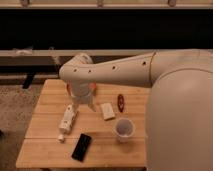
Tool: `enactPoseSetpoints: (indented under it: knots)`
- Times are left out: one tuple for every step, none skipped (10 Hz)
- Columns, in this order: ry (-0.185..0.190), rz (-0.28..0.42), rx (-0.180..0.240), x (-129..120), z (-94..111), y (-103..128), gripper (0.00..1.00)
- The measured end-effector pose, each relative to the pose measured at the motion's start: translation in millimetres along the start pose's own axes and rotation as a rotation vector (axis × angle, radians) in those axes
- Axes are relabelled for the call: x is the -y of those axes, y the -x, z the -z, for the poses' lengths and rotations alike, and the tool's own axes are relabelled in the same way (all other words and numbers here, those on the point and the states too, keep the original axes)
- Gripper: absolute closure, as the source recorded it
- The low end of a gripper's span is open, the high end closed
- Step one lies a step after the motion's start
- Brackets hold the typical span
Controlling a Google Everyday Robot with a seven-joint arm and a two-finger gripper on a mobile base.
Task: Place the white sponge in the ceramic cup
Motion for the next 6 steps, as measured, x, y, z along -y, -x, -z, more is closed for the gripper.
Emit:
enactPoseSetpoints:
  knots:
    - [0.0, 0.0, 0.0, 0, 0, 0, 0.35]
    - [0.0, 0.0, 0.0, 0, 0, 0, 0.35]
    - [0.001, -0.001, 0.0, 0, 0, 0, 0.35]
    - [-0.002, 0.014, -0.004, 1, -2, 1, 0.35]
    - [-0.009, 0.037, -0.007, 6, -7, 7, 0.35]
    - [-0.012, 0.057, -0.005, 15, -11, 18, 0.35]
